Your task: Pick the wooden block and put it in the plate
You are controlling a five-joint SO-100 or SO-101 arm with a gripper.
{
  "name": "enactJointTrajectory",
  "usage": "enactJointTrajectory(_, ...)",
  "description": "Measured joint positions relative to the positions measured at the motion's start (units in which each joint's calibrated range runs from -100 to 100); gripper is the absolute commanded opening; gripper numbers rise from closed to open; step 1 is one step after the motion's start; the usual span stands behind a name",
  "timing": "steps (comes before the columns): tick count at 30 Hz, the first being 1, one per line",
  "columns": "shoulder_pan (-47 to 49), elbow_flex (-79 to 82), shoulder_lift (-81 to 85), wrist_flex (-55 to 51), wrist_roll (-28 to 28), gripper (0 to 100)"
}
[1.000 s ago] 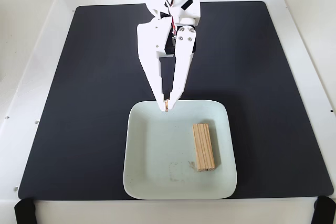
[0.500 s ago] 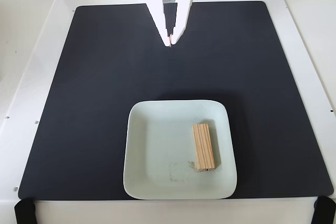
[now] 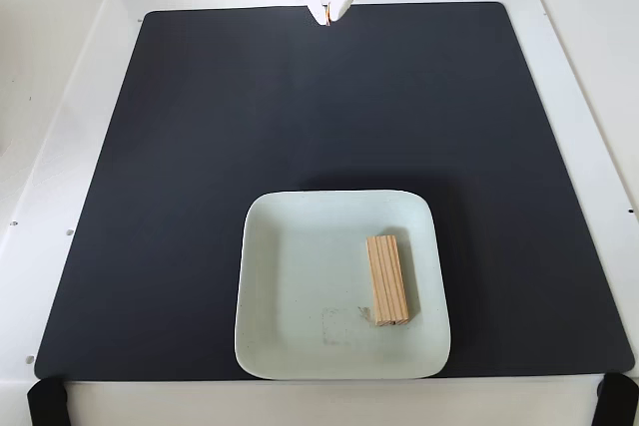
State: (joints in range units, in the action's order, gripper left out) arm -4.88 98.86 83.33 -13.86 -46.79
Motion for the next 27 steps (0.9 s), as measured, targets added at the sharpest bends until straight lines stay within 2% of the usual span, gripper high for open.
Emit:
enactJointTrajectory(9, 1.83, 0.26, 13.36, -29.08, 0.16, 1)
enactJointTrajectory(14, 1.83, 0.26, 14.8, -47.28, 0.16, 1)
enactJointTrajectory(23, 1.64, 0.26, 14.8, -61.65, 0.16, 1)
enactJointTrajectory(27, 2.03, 0.26, 14.8, -64.12, 0.31, 1)
